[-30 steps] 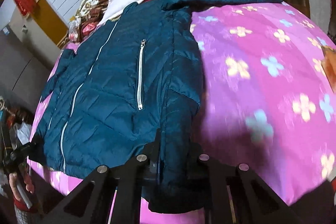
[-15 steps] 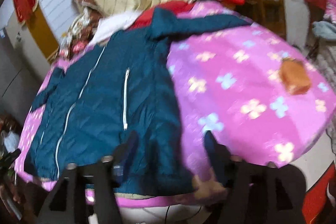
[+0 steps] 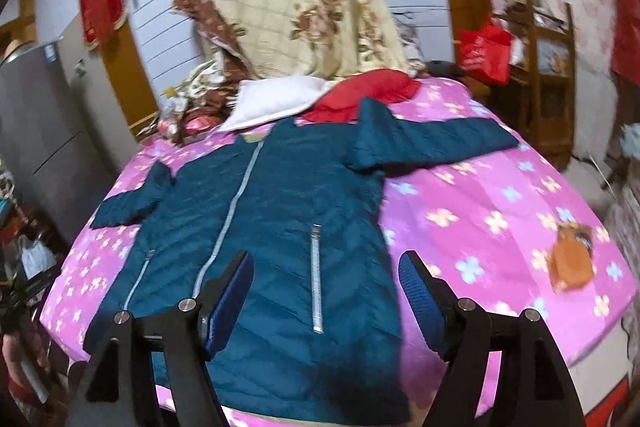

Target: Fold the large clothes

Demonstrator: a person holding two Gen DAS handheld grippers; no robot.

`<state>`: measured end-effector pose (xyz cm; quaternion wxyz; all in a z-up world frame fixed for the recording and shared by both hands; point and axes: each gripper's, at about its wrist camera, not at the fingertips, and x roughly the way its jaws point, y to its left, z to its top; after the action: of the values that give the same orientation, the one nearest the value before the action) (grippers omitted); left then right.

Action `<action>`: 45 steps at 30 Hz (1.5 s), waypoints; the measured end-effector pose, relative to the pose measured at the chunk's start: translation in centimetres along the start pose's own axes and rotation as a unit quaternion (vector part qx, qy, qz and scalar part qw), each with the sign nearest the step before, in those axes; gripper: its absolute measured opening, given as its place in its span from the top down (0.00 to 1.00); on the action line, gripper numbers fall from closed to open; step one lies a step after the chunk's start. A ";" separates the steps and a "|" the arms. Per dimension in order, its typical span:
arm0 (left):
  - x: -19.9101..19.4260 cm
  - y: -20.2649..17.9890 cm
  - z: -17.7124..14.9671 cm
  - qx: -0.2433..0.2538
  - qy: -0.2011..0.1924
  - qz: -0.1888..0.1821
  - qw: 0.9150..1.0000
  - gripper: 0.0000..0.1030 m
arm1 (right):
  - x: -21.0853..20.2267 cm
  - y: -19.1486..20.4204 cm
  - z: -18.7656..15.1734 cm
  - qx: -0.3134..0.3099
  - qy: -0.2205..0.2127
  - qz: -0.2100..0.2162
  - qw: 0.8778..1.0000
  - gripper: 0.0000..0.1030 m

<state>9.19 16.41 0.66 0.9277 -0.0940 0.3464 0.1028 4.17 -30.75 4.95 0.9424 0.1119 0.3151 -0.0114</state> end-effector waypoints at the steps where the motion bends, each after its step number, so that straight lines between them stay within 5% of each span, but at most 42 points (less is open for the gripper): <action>1: 0.2 -0.1 0.2 0.001 -0.002 0.002 1.000 0.39 | 0.5 1.0 0.3 -0.008 0.005 0.009 1.000 0.29; 7: 0.7 1.0 1.5 -0.009 -0.036 0.010 0.999 0.36 | 4.1 5.1 1.2 -0.032 0.023 0.050 0.998 0.29; 18: 7.9 10.5 7.3 -0.144 -0.001 0.051 0.988 0.33 | 16.6 12.0 0.9 -0.039 0.077 0.104 0.991 0.29; 26: 19.4 17.8 12.7 -0.279 0.054 -0.018 0.959 0.33 | 23.8 15.5 0.9 -0.040 0.076 0.104 0.991 0.29; 35: 30.1 18.4 17.2 -0.313 0.095 -0.085 0.941 0.33 | 28.0 14.6 -0.1 -0.021 0.092 0.124 0.988 0.29; 42: 34.7 17.4 17.8 -0.325 0.117 -0.126 0.930 0.33 | 29.6 14.0 -0.7 -0.010 0.098 0.131 0.986 0.29; 45: 35.8 16.6 18.0 -0.315 0.123 -0.132 0.932 0.33 | 29.7 13.9 -1.0 -0.010 0.099 0.133 0.986 0.29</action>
<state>42.61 41.31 -11.33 0.8059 -0.4381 0.3921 0.0703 28.61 -15.53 -10.73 0.9008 0.1444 0.3888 0.1286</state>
